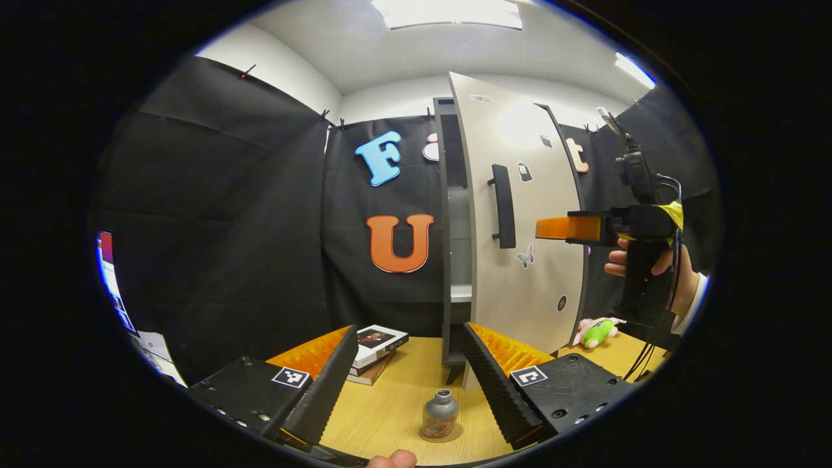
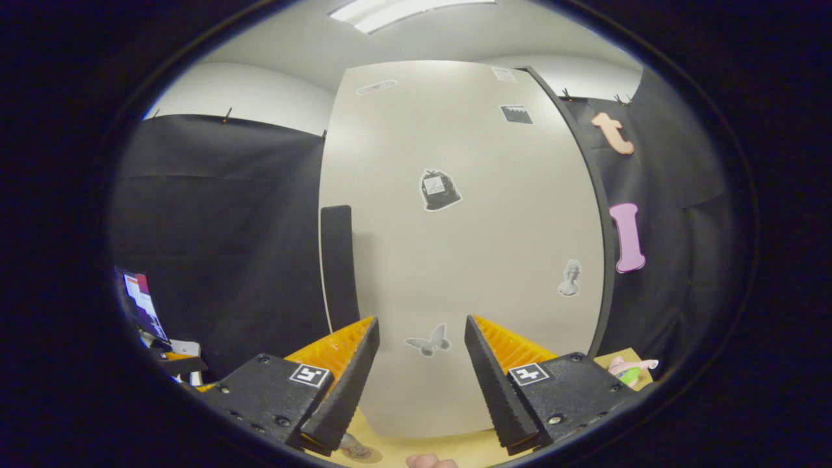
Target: Open the cabinet door with the right hand, grasp the bottle in the cabinet with the left hand and place it on the coaster, then close the cabinet door with the right hand.
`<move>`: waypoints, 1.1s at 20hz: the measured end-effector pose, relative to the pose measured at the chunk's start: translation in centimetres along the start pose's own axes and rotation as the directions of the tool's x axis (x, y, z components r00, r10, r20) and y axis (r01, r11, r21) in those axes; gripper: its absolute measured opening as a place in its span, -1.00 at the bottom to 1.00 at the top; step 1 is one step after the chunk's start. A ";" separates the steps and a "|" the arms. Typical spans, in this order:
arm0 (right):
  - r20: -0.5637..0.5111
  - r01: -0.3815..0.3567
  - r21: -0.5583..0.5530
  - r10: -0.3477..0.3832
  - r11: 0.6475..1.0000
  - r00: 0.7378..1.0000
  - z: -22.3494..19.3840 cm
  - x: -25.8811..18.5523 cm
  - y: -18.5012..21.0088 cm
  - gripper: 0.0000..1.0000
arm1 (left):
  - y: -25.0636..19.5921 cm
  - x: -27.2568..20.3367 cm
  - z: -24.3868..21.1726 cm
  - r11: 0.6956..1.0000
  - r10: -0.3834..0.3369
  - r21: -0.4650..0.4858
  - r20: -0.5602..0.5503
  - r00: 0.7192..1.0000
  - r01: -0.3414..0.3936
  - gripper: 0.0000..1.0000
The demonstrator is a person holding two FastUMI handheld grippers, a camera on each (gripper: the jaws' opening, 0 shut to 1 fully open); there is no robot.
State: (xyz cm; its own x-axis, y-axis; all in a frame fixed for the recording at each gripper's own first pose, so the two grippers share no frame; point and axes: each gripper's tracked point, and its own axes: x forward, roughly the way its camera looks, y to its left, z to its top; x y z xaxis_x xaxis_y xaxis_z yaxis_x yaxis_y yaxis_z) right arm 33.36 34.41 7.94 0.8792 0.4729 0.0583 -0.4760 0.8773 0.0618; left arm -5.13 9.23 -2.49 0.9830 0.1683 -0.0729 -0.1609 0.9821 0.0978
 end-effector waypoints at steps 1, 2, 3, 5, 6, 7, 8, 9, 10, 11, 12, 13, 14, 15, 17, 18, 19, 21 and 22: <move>0.002 0.007 0.005 -0.007 1.000 1.000 0.0 -0.6 -0.4 0.72 | -0.1 0.1 -0.3 1.000 0.001 0.000 -0.002 1.000 -0.001 0.92; 0.002 0.017 0.011 -0.017 1.000 1.000 0.1 -1.4 -0.8 0.72 | -0.1 0.1 -0.4 1.000 0.001 0.000 -0.003 1.000 -0.001 0.92; 0.010 0.028 0.014 -0.028 1.000 1.000 0.3 -2.4 -1.4 0.72 | -0.2 0.1 -0.3 1.000 -0.002 -0.002 0.000 1.000 0.002 0.92; 0.026 0.091 -0.010 -0.091 0.996 0.996 1.0 -4.7 -3.2 0.72 | -0.4 0.2 -0.4 1.000 -0.006 -0.003 0.002 1.000 0.006 0.92; 0.038 0.127 -0.024 -0.126 0.992 0.991 1.4 -6.1 -4.1 0.72 | -0.7 0.3 -0.3 1.000 -0.009 0.003 0.005 1.000 0.009 0.92; 0.053 0.154 -0.032 -0.152 0.987 0.987 1.9 -7.5 -4.7 0.72 | -1.4 0.5 -0.2 1.000 -0.021 0.006 0.013 1.000 0.021 0.92; 0.064 0.178 -0.042 -0.175 0.983 0.983 2.2 -9.1 -5.3 0.72 | -2.3 0.6 -0.1 0.999 -0.039 0.003 0.019 0.999 0.039 0.92; 0.076 0.200 -0.049 -0.196 0.979 0.978 2.3 -10.8 -5.9 0.72 | -3.2 0.6 -0.2 0.998 -0.058 -0.006 0.019 0.998 0.058 0.92; 0.084 0.225 -0.056 -0.219 0.973 0.972 2.4 -12.6 -6.5 0.72 | -3.8 0.4 -0.1 0.997 -0.072 -0.017 0.016 0.997 0.072 0.93; 0.084 0.248 -0.064 -0.243 0.967 0.967 2.0 -14.4 -7.2 0.72 | -4.4 0.4 -0.1 0.996 -0.085 -0.022 0.015 0.996 0.086 0.93; 0.078 0.276 -0.073 -0.270 0.958 0.960 1.7 -16.2 -8.0 0.72 | -4.8 0.4 0.1 0.995 -0.092 -0.022 0.020 0.996 0.093 0.93; 0.069 0.308 -0.080 -0.303 0.948 0.951 1.1 -18.0 -8.9 0.72 | -5.1 0.3 0.3 0.995 -0.099 -0.020 0.024 0.995 0.099 0.93; 0.062 0.343 -0.082 -0.338 0.936 0.939 0.6 -19.7 -9.8 0.72 | -5.6 0.2 0.4 0.994 -0.108 -0.022 0.029 0.994 0.109 0.92; 0.058 0.377 -0.083 -0.374 0.922 0.926 0.0 -21.4 -10.7 0.72 | -6.2 0.2 0.3 0.992 -0.120 -0.026 0.032 0.992 0.121 0.93; 0.057 0.456 -0.076 -0.452 0.887 0.890 -1.2 -24.5 -12.2 0.72 | -7.3 0.0 0.5 0.990 -0.135 -0.026 0.035 0.990 0.136 0.93; 0.054 0.495 -0.074 -0.492 0.866 0.869 -2.0 -25.8 -13.0 0.73 | -7.6 -0.1 0.5 0.990 -0.137 -0.023 0.040 0.990 0.138 0.92; 0.051 0.543 -0.075 -0.540 0.837 0.840 -2.9 -27.1 -13.9 0.73 | -7.9 -0.2 0.6 0.989 -0.144 -0.026 0.043 0.989 0.145 0.92; 0.027 0.593 -0.077 -0.593 0.802 0.805 -4.8 -28.5 -14.9 0.73 | -8.8 -0.5 0.7 0.985 -0.164 -0.049 0.049 0.985 0.166 0.93; 0.002 0.589 -0.070 -0.591 0.805 0.807 -5.6 -28.7 -14.8 0.74 | -9.2 -0.8 0.8 0.983 -0.172 -0.058 0.051 0.984 0.174 0.93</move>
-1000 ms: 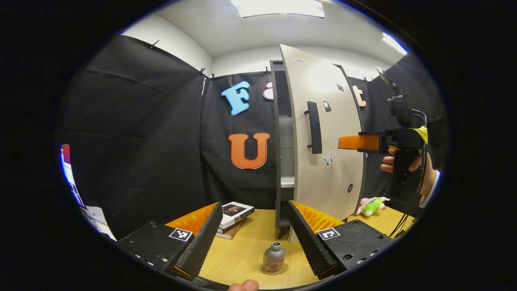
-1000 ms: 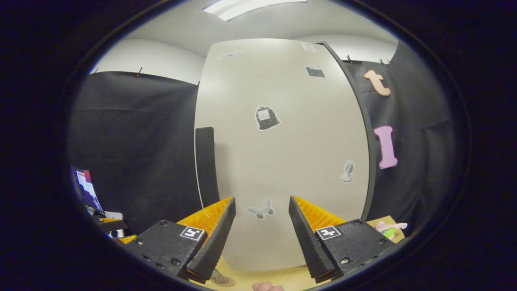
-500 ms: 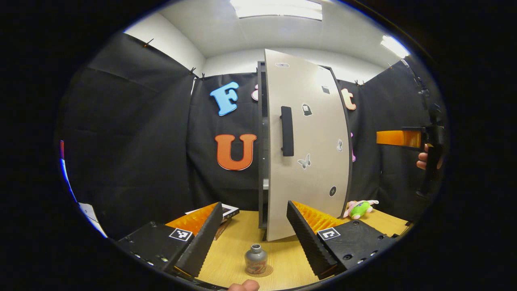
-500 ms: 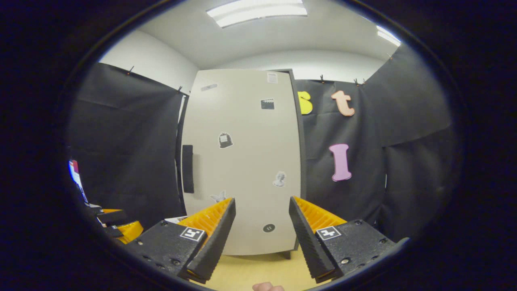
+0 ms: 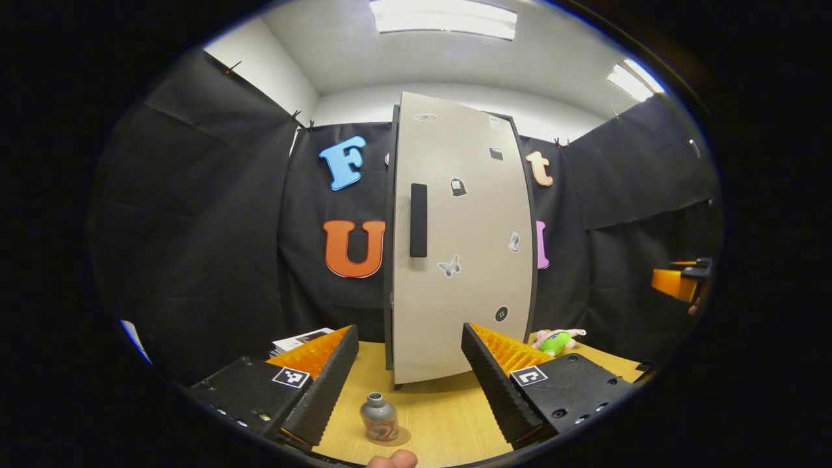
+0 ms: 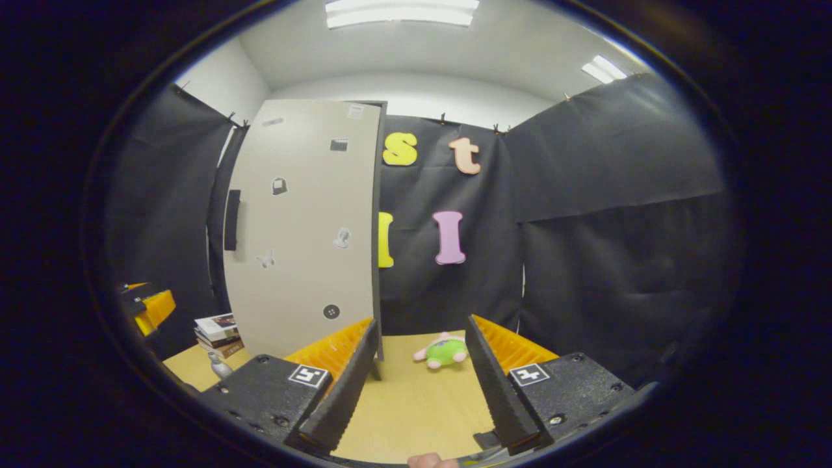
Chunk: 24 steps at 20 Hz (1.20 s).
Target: Open the cabinet door with the right hand, grasp the bottle in the cabinet with the left hand and place it on the coaster, then close the cabinet door with the right hand.
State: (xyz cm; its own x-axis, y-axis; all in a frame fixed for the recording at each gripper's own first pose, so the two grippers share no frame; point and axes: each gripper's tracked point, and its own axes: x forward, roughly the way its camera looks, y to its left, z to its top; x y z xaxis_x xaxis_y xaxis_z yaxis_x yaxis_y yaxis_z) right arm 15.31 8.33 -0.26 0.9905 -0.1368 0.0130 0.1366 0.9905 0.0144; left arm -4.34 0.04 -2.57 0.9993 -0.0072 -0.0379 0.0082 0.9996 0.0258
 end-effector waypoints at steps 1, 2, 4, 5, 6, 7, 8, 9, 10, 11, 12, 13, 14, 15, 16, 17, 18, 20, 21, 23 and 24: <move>-0.020 -0.017 0.013 0.017 1.000 1.000 -0.7 -0.1 0.4 0.74 | -0.3 -0.2 0.2 1.000 -0.002 -0.001 0.003 1.000 0.002 0.92; -0.027 -0.030 0.029 0.031 0.999 0.999 -1.0 -0.2 0.6 0.74 | -0.2 -0.3 0.3 1.000 0.004 0.004 0.005 1.000 -0.004 0.92; -0.028 -0.041 0.055 0.043 0.998 0.999 -0.9 -0.2 0.6 0.74 | -0.2 -0.4 0.3 1.000 0.007 0.009 0.007 1.000 -0.007 0.92; -0.027 -0.044 0.060 0.046 0.997 0.999 -0.9 -0.2 0.5 0.70 | -0.2 -0.5 0.3 1.000 0.011 0.011 0.005 1.000 -0.011 0.92; -0.025 -0.045 0.061 0.047 0.997 0.999 -0.8 -0.2 0.5 0.75 | -0.2 -0.6 0.3 1.000 0.015 0.012 0.004 1.000 -0.015 0.92; -0.023 -0.050 0.059 0.051 0.997 0.998 -0.7 -0.2 0.6 0.75 | -0.1 -0.7 0.4 1.000 0.020 0.013 0.002 1.000 -0.020 0.92; -0.023 -0.053 0.057 0.055 0.997 0.998 -0.5 -0.3 0.6 0.75 | 0.0 -0.7 0.4 1.000 0.025 0.013 0.001 1.000 -0.025 0.92; -0.022 -0.054 0.056 0.056 0.997 0.998 -0.4 -0.3 0.6 0.75 | 0.1 -0.8 0.4 1.000 0.028 0.013 -0.001 1.000 -0.028 0.92; -0.019 -0.056 0.058 0.057 0.997 0.998 -0.3 -0.3 0.6 0.74 | 0.2 -0.9 0.3 0.999 0.032 0.011 -0.003 0.999 -0.032 0.92; -0.017 -0.059 0.060 0.060 0.997 0.998 -0.2 -0.4 0.6 0.75 | 0.2 -1.0 0.4 0.999 0.034 0.009 -0.006 0.999 -0.034 0.92; -0.016 -0.061 0.061 0.062 0.996 0.998 -0.2 -0.4 0.6 0.75 | 0.2 -1.0 0.3 0.999 0.034 0.006 -0.009 0.999 -0.034 0.92; -0.016 -0.064 0.061 0.065 0.996 0.998 -0.2 -0.4 0.7 0.75 | 0.2 -0.9 0.2 0.999 0.038 0.004 -0.010 0.999 -0.038 0.92; -0.015 -0.063 0.063 0.064 0.996 0.998 -0.1 -0.4 0.7 0.74 | 0.3 -0.9 0.2 0.999 0.040 0.003 -0.011 0.999 -0.040 0.92; -0.015 -0.064 0.063 0.065 0.996 0.998 -0.1 -0.4 0.7 0.74 | 0.3 -0.8 0.3 0.999 0.043 0.003 -0.011 0.999 -0.043 0.92; -0.016 -0.063 0.064 0.065 0.996 0.998 -0.1 -0.4 0.6 0.74 | 0.3 -0.8 0.3 0.999 0.043 0.002 -0.010 0.999 -0.043 0.92; -0.015 -0.064 0.065 0.065 0.996 0.998 0.0 -0.4 0.7 0.70 | 0.2 -0.7 0.4 0.999 0.042 0.001 -0.009 0.999 -0.042 0.92; -0.013 -0.065 0.066 0.066 0.996 0.998 0.1 -0.4 0.7 0.75 | 0.2 -0.6 0.4 0.999 0.042 0.002 -0.008 0.999 -0.042 0.92; -0.007 -0.065 0.065 0.066 0.996 0.998 0.4 -0.2 0.6 0.75 | 0.2 -0.6 0.4 0.999 0.043 0.005 -0.008 0.999 -0.043 0.92; -0.005 -0.065 0.063 0.066 0.996 0.998 0.3 -0.3 0.6 0.75 | 0.2 -0.6 0.4 0.999 0.042 0.005 -0.010 0.999 -0.042 0.92; -0.003 -0.068 0.063 0.069 0.996 0.998 0.4 -0.2 0.8 0.75 | 0.0 -0.7 0.4 0.999 0.041 0.007 -0.011 0.999 -0.040 1.00; -0.001 -0.070 0.066 0.070 0.995 0.998 0.4 -0.2 0.9 0.75 | 0.1 -0.6 0.4 0.999 0.040 0.007 -0.012 0.999 -0.040 1.00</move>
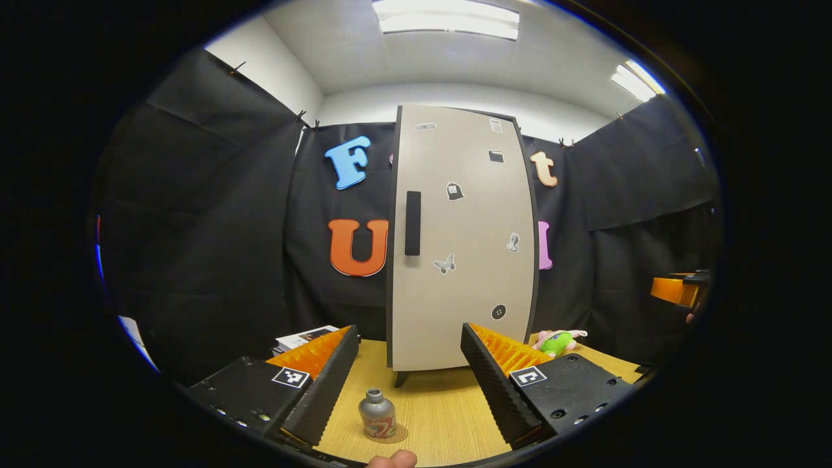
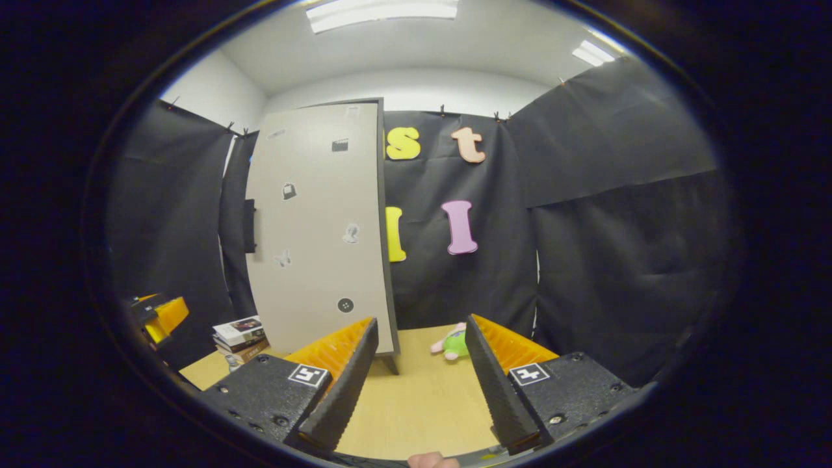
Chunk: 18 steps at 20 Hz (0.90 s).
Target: Open the cabinet door with the right hand, grasp the bottle in the cabinet with the left hand and place it on the coaster, then close the cabinet door with the right hand.
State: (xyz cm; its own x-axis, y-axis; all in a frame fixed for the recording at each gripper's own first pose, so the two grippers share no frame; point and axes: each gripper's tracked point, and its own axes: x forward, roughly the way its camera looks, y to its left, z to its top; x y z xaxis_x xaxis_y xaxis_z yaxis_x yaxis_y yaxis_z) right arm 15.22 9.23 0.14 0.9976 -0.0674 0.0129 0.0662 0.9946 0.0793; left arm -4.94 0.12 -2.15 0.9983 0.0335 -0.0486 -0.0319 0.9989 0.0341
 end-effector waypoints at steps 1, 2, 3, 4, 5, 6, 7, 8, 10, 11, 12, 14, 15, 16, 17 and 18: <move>0.000 -0.002 0.003 0.002 1.000 1.000 -0.1 0.1 0.0 0.75 | 0.0 0.1 0.0 1.000 0.000 -0.001 0.001 1.000 0.000 1.00; -0.001 -0.003 0.006 0.003 1.000 1.000 -0.1 0.2 0.1 0.75 | 0.0 0.1 0.0 1.000 -0.001 -0.002 0.001 1.000 0.001 0.92; -0.003 -0.005 0.008 0.005 1.000 1.000 -0.1 0.2 0.2 0.75 | 0.0 0.1 0.0 1.000 -0.003 -0.002 0.001 1.000 0.003 1.00; -0.004 -0.005 0.010 0.005 1.000 1.000 -0.2 0.3 0.2 0.75 | 0.0 0.2 -0.1 1.000 -0.003 0.000 -0.001 1.000 0.003 0.92; -0.007 -0.004 0.010 0.004 1.000 1.000 -0.3 0.2 0.2 0.74 | 0.1 0.2 -0.1 1.000 -0.002 0.001 -0.003 1.000 0.002 1.00; -0.008 -0.003 0.009 0.003 1.000 1.000 -0.3 0.2 0.2 0.75 | 0.1 0.2 -0.1 1.000 -0.002 0.001 -0.004 1.000 0.002 1.00; -0.008 -0.002 0.009 0.002 1.000 1.000 -0.4 0.2 0.2 0.74 | 0.0 0.1 -0.2 1.000 -0.002 0.000 -0.005 1.000 0.002 1.00; -0.009 -0.002 0.009 0.002 1.000 1.000 -0.3 0.2 0.2 0.74 | 0.0 0.2 -0.2 1.000 -0.003 -0.001 -0.006 1.000 0.003 1.00; -0.008 -0.002 0.010 0.002 1.000 1.000 -0.5 0.6 0.2 0.75 | 0.0 0.3 -0.2 1.000 -0.004 -0.001 -0.007 1.000 0.004 0.92; -0.007 -0.003 0.011 0.003 1.000 1.000 -0.5 0.8 0.2 0.75 | 0.0 0.2 -0.2 1.000 -0.005 -0.001 -0.007 1.000 0.005 1.00; -0.005 -0.005 0.012 0.005 1.000 1.000 -0.5 0.8 0.3 0.74 | -0.1 0.2 -0.1 1.000 -0.006 0.000 -0.006 1.000 0.006 1.00; -0.001 -0.006 0.011 0.006 1.000 1.000 -0.5 0.7 0.4 0.75 | -0.1 0.4 -0.3 1.000 -0.007 -0.002 -0.008 1.000 0.007 0.92; 0.002 -0.008 0.010 0.008 1.000 1.000 -0.4 0.6 0.5 0.75 | 0.0 0.4 -0.4 1.000 -0.007 -0.002 -0.008 1.000 0.007 0.92; 0.004 -0.008 0.010 0.008 1.000 1.000 -0.4 0.7 0.5 0.75 | 0.0 0.4 -0.2 1.000 -0.007 -0.004 -0.005 1.000 0.007 0.92; 0.004 -0.009 0.008 0.009 1.000 1.000 -0.4 0.8 0.6 0.75 | 0.0 0.4 -0.2 1.000 -0.007 -0.005 -0.005 1.000 0.007 1.00; 0.003 -0.009 0.007 0.009 1.000 1.000 -0.5 0.8 0.5 0.75 | 0.0 0.5 -0.2 1.000 -0.007 -0.006 -0.004 1.000 0.007 0.92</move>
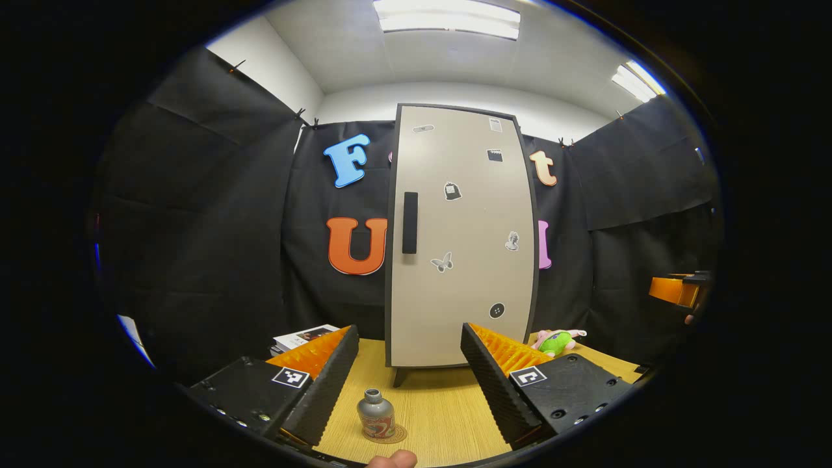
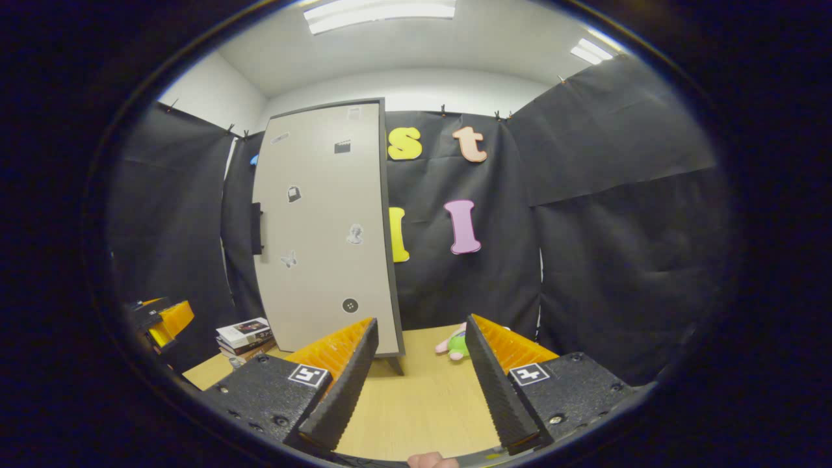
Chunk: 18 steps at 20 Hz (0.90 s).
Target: Open the cabinet door with the right hand, grasp the bottle in the cabinet with the left hand and place it on the coaster, then close the cabinet door with the right hand.
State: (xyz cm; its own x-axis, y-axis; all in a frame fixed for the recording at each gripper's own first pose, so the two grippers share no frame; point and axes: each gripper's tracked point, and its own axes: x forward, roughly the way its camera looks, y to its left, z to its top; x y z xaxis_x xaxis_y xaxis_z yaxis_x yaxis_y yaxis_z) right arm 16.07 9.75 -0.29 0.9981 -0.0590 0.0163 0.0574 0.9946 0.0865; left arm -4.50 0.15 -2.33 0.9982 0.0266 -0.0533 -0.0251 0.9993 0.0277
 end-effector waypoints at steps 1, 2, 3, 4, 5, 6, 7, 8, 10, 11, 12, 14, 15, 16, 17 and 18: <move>0.000 0.001 0.001 -0.001 1.000 1.000 0.0 0.0 0.0 0.75 | 0.0 0.1 0.0 1.000 -0.001 -0.001 0.001 1.000 0.001 0.92; 0.001 0.000 0.004 0.000 1.000 1.000 0.0 0.1 0.0 0.75 | 0.0 0.1 0.0 1.000 -0.002 0.000 0.001 1.000 0.002 1.00; 0.002 0.000 0.007 0.000 1.000 1.000 -0.1 0.0 0.0 0.75 | 0.0 0.2 0.0 1.000 -0.002 0.000 0.001 1.000 0.002 1.00; 0.001 0.002 0.008 -0.002 1.000 1.000 -0.1 0.0 -0.1 0.75 | 0.0 0.2 -0.1 1.000 -0.003 0.001 0.000 1.000 0.003 0.92; 0.002 0.003 0.010 -0.003 1.000 1.000 -0.2 0.1 -0.2 0.75 | -0.1 0.2 0.0 1.000 -0.004 0.002 0.000 1.000 0.004 0.92; 0.003 0.005 0.012 -0.005 1.000 1.000 -0.2 0.2 -0.3 0.75 | 0.0 0.3 -0.1 1.000 -0.004 0.002 0.000 1.000 0.004 0.92; 0.002 0.006 0.014 -0.006 1.000 1.000 -0.2 0.2 -0.3 0.75 | -0.1 0.3 -0.1 1.000 -0.006 0.002 0.001 1.000 0.006 0.92; 0.002 0.007 0.015 -0.007 1.000 1.000 -0.2 0.2 -0.3 0.75 | -0.2 0.3 0.0 1.000 -0.006 0.003 0.001 1.000 0.006 1.00; 0.001 0.007 0.019 -0.007 1.000 1.000 -0.3 0.4 -0.3 0.75 | -0.1 0.4 -0.1 1.000 -0.008 0.004 0.001 1.000 0.008 1.00; 0.000 0.005 0.020 -0.005 1.000 1.000 -0.4 0.4 -0.3 0.75 | -0.1 0.4 0.0 1.000 -0.007 0.005 0.000 1.000 0.007 1.00; 0.001 0.005 0.021 -0.005 1.000 1.000 -0.4 0.5 -0.2 0.75 | -0.1 0.4 0.0 1.000 -0.007 0.005 0.000 1.000 0.007 0.92; -0.001 0.005 0.019 -0.005 1.000 1.000 -0.5 0.5 -0.2 0.75 | 0.0 0.4 -0.2 1.000 -0.007 0.004 -0.002 1.000 0.007 0.92; -0.002 0.004 0.020 -0.004 1.000 1.000 -0.6 0.5 -0.2 0.75 | 0.0 0.5 -0.2 1.000 -0.007 0.004 -0.003 1.000 0.007 0.92; -0.004 0.004 0.022 -0.004 1.000 1.000 -0.7 0.5 -0.2 0.75 | -0.1 0.5 -0.3 1.000 -0.007 0.003 -0.006 1.000 0.007 0.92; -0.005 0.003 0.023 -0.003 1.000 1.000 -0.7 0.6 -0.2 0.75 | -0.2 0.5 -0.4 1.000 -0.010 0.002 -0.009 1.000 0.010 0.92; -0.006 0.003 0.024 -0.003 1.000 1.000 -0.7 0.6 -0.2 0.75 | -0.1 0.5 -0.5 1.000 -0.011 0.001 -0.008 1.000 0.011 1.00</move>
State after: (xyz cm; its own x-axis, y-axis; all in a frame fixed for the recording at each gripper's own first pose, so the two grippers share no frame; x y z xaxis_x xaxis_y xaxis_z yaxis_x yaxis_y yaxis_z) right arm 16.66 9.59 -0.97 0.9981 -0.0613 0.0106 0.0598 0.9921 0.1103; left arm -3.98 0.03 -2.82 0.9980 0.0161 -0.0619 -0.0144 0.9995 0.0278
